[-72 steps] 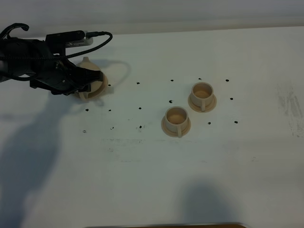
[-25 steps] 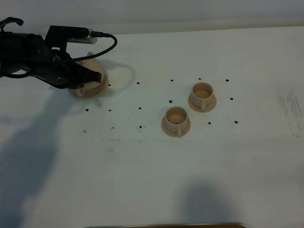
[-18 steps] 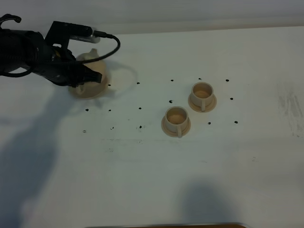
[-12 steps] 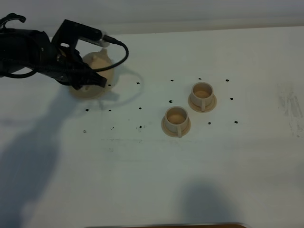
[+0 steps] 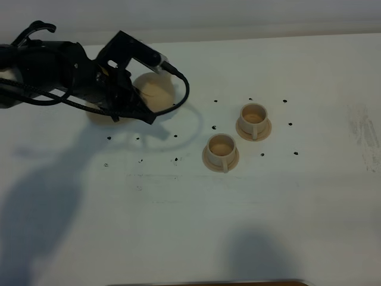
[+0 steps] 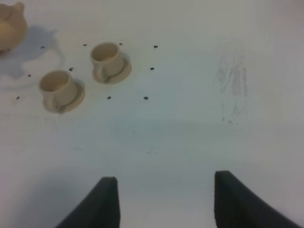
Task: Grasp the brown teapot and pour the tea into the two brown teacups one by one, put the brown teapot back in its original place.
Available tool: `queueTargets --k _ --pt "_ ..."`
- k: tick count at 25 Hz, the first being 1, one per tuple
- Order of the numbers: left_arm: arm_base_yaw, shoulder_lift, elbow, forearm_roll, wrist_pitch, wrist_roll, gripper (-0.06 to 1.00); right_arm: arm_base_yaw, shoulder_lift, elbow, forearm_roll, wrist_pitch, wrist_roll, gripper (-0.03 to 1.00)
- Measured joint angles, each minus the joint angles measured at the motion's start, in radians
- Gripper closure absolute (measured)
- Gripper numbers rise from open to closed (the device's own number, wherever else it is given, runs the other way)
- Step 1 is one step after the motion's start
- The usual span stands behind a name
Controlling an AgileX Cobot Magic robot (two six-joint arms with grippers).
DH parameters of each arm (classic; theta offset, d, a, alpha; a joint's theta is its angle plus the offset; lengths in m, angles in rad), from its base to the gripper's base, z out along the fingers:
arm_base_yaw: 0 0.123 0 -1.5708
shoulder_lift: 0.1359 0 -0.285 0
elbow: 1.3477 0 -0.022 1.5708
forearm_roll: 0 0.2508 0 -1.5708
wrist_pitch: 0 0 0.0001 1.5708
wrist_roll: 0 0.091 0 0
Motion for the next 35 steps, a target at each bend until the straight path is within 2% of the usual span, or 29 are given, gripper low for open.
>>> queueTargets --k 15,25,35 --pt "-0.04 0.0 -0.029 -0.154 0.039 0.359 0.78 0.0 0.0 0.0 0.0 0.0 0.0 0.53" --pt "-0.04 0.066 -0.174 -0.176 0.139 0.478 0.78 0.0 0.0 0.0 0.0 0.0 0.0 0.53" --pt "-0.04 0.101 -0.199 -0.254 0.167 0.66 0.78 0.0 0.0 0.0 0.0 0.0 0.0 0.53"
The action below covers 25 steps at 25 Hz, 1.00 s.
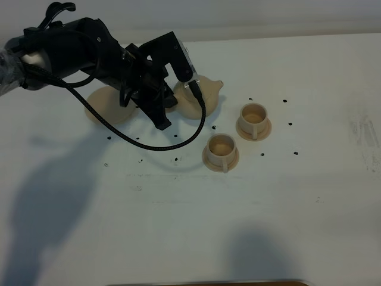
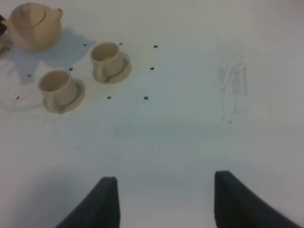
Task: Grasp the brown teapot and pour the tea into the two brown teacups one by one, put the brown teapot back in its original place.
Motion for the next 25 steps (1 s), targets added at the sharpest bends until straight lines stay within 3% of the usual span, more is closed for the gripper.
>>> queueTargets --k 7,14,25 --pt "0.0 0.011 -0.021 -0.033 -0.003 0.126 0.78 0.0 0.0 0.0 0.0 0.0 0.0 0.53" --pt "0.0 0.066 -0.099 -0.038 0.017 0.147 0.78 0.0 0.0 0.0 0.0 0.0 0.0 0.53" --pt "-0.023 0.093 -0.124 -0.065 0.033 0.271 0.78 0.0 0.0 0.0 0.0 0.0 0.0 0.53"
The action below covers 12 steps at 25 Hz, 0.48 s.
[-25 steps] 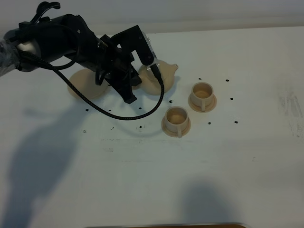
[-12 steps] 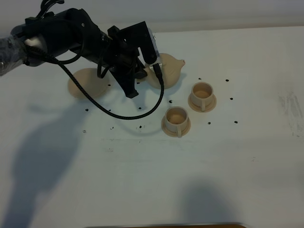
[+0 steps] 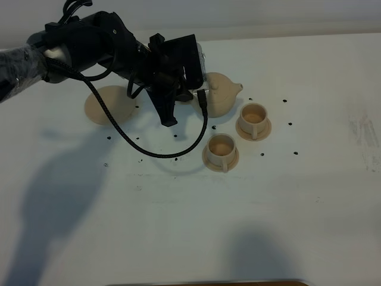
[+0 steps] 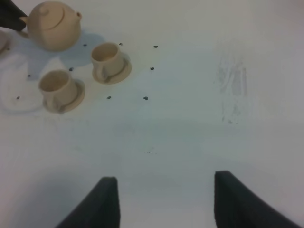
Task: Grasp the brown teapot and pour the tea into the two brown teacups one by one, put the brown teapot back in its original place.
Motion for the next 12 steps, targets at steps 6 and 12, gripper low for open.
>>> queueTargets --k 6,12 --pt "-0.004 0.0 0.0 0.017 -0.02 0.032 0.78 0.0 0.0 0.0 0.0 0.0 0.0 0.53" --pt "-0.004 0.016 0.0 0.062 -0.053 0.052 0.78 0.0 0.0 0.0 0.0 0.0 0.0 0.53"
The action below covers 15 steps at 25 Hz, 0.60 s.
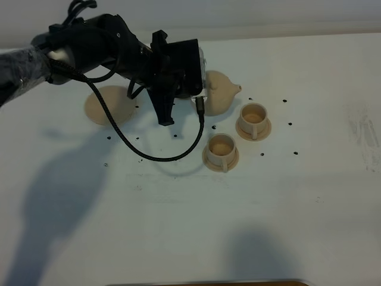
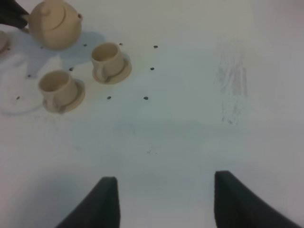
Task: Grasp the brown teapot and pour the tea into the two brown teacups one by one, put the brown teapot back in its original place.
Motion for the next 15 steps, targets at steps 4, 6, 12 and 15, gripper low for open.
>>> queueTargets --k 4,6,12,15 --pt "-0.007 0.025 0.0 0.019 -0.015 0.03 0.78 0.0 0.0 0.0 0.0 0.0 0.0 0.53" --pt "-0.017 0.031 0.0 0.02 -0.027 0.043 0.78 0.0 0.0 0.0 0.0 0.0 0.0 0.53" --pt "-0.033 0.032 -0.009 0.019 -0.062 0.058 0.78 0.0 0.0 0.0 0.0 0.0 0.0 0.53" --pt "-0.04 0.032 -0.01 0.019 -0.08 0.08 0.78 0.0 0.0 0.0 0.0 0.0 0.0 0.53"
